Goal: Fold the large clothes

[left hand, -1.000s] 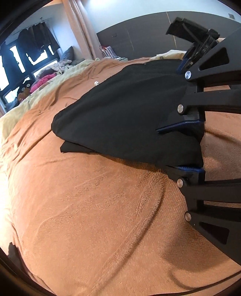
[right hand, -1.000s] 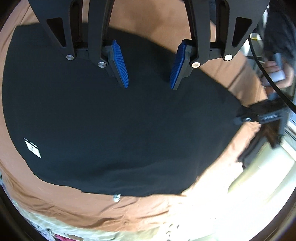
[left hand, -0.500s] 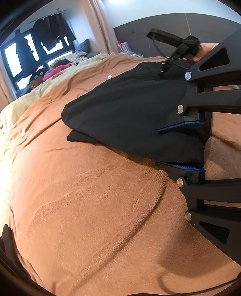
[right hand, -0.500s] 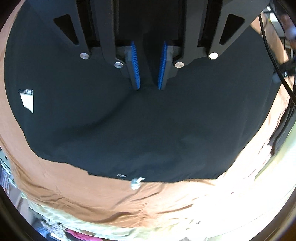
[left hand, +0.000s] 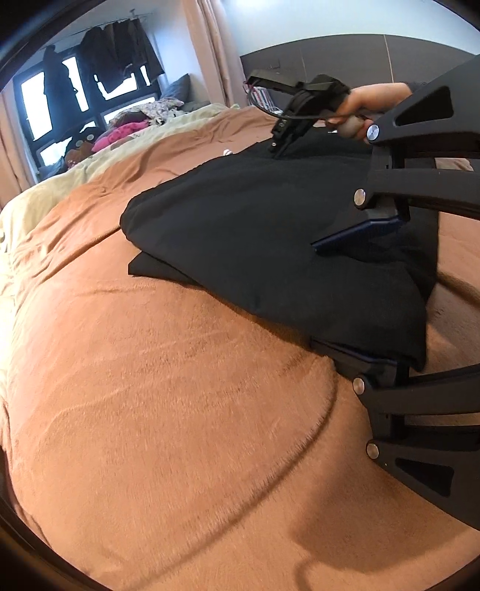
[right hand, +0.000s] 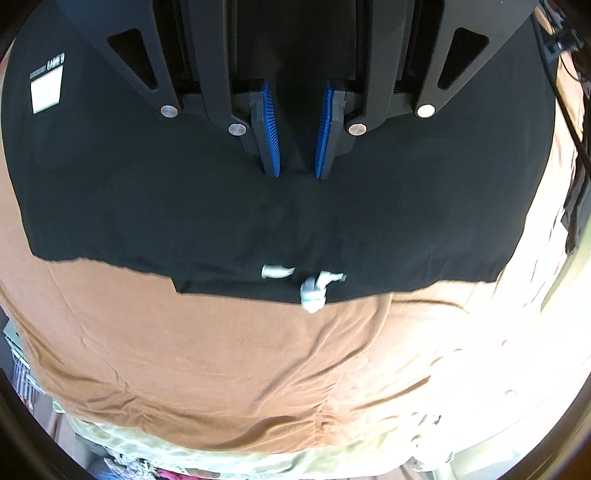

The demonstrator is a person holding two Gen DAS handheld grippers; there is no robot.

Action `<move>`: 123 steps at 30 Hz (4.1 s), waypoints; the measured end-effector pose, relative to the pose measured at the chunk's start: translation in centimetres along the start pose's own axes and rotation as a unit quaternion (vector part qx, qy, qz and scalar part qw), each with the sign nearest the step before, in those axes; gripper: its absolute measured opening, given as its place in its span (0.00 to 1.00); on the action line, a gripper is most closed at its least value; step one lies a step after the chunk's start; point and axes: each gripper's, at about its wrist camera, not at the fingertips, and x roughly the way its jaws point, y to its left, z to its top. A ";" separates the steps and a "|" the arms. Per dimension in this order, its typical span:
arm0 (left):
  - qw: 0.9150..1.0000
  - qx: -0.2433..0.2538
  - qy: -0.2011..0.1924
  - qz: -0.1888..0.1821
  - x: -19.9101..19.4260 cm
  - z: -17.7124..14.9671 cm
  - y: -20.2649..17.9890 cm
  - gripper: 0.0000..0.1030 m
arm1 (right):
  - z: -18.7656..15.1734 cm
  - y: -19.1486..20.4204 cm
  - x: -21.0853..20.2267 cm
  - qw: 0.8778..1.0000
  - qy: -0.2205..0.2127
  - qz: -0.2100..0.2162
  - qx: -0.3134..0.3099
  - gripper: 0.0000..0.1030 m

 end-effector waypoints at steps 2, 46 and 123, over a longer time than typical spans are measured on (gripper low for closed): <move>1.000 0.002 0.003 0.001 -0.1 0.3 -0.2 0.46 | 0.1 -0.2 1.1 1.000 0.005 0.003 0.005 0.16; 0.962 0.236 -0.021 -0.133 -6.0 -4.7 -23.1 0.11 | -36.9 3.2 15.3 0.989 0.029 0.144 -0.009 0.17; 0.932 0.333 0.145 0.015 11.0 -14.4 -24.9 0.49 | -45.7 -3.4 28.1 0.942 -0.108 0.178 0.261 0.10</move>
